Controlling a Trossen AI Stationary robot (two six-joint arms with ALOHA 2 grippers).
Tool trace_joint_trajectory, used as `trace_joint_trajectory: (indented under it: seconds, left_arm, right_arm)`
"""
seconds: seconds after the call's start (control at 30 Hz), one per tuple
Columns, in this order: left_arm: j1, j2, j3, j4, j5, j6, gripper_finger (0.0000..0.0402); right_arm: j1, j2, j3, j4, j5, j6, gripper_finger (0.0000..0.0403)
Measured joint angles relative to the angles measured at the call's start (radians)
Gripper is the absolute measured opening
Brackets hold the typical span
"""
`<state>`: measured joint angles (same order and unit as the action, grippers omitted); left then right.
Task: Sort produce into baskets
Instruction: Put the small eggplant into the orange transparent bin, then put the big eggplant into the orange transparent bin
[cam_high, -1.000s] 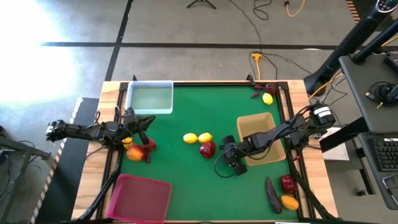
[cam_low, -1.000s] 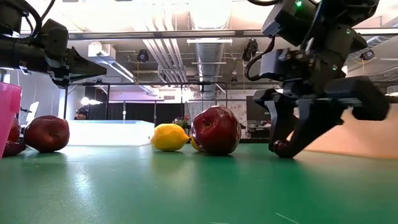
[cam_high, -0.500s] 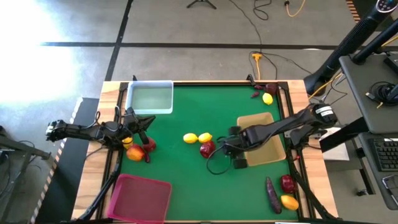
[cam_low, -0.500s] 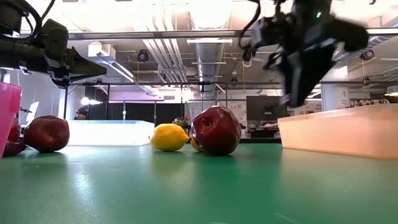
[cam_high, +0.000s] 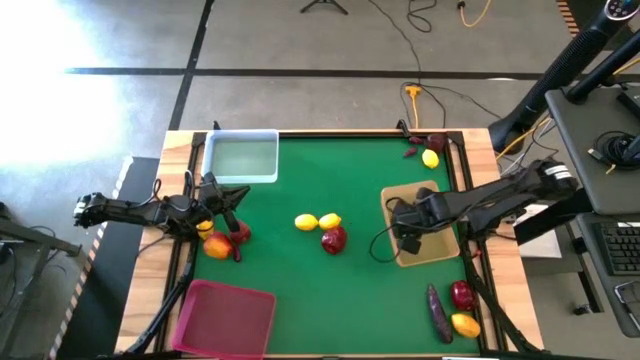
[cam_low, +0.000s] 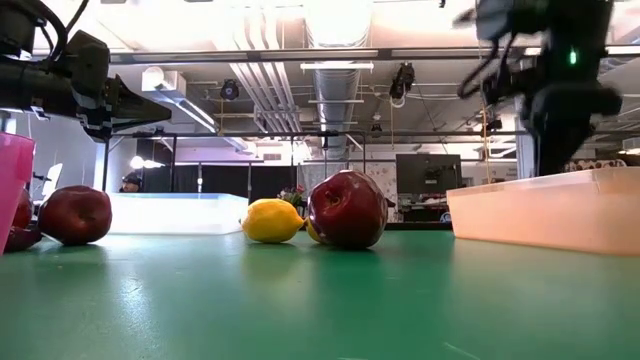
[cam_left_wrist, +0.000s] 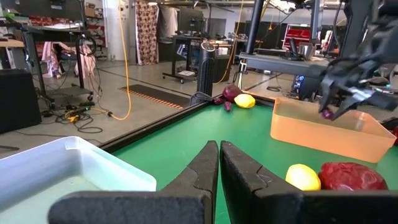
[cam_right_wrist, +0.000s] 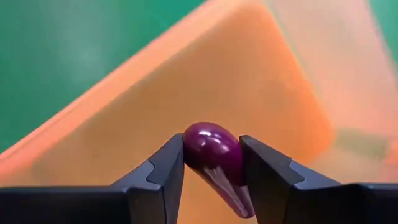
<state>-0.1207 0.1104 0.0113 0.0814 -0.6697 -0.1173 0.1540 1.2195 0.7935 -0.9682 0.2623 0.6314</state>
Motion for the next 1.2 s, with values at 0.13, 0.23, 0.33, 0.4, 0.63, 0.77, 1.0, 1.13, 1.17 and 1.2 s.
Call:
trace_joint_trajectory:
  seconds: [0.13, 0.23, 0.33, 0.4, 0.63, 0.77, 1.0, 1.13, 1.17, 1.2]
  left_arm:
    - [0.0, 0.0, 0.0, 0.0, 0.0, 0.0, 0.0001]
    - [0.0, 0.0, 0.0, 0.0, 0.0, 0.0, 0.0001]
    - [0.0, 0.0, 0.0, 0.0, 0.0, 0.0, 0.0001]
    - [0.0, 0.0, 0.0, 0.0, 0.0, 0.0, 0.0001]
    - [0.0, 0.0, 0.0, 0.0, 0.0, 0.0, 0.0001]
    - [0.0, 0.0, 0.0, 0.0, 0.0, 0.0, 0.0001]
    - [0.0, 0.0, 0.0, 0.0, 0.0, 0.0, 0.0001]
    - [0.0, 0.0, 0.0, 0.0, 0.0, 0.0, 0.0001]
    - [0.0, 0.0, 0.0, 0.0, 0.0, 0.0, 0.0001]
    - [0.0, 0.0, 0.0, 0.0, 0.0, 0.0, 0.0001]
  right_arm:
    - [-0.087, -0.019, -0.15, 0.194, -0.058, 0.079, 0.0141]
    - [-0.162, -0.007, -0.203, 0.246, -0.095, 0.101, 0.0147]
    - [-0.211, -0.006, -0.215, 0.254, -0.1, 0.124, 0.0157]
    - [-0.216, -0.01, -0.212, 0.252, -0.103, 0.117, 0.0168]
    - [-0.216, -0.015, -0.112, 0.117, -0.125, 0.121, 0.0222]
    - [-0.159, -0.022, 0.061, -0.088, -0.243, 0.217, 0.0238]
    - [0.247, -0.031, 0.289, -0.232, -0.283, 0.67, 0.024]
    - [0.506, 0.019, 0.273, -0.119, -0.201, 1.001, 0.0235]
    - [0.55, 0.041, 0.261, -0.082, -0.198, 1.069, 0.0236]
    - [0.587, 0.064, 0.25, -0.05, -0.206, 1.137, 0.0236]
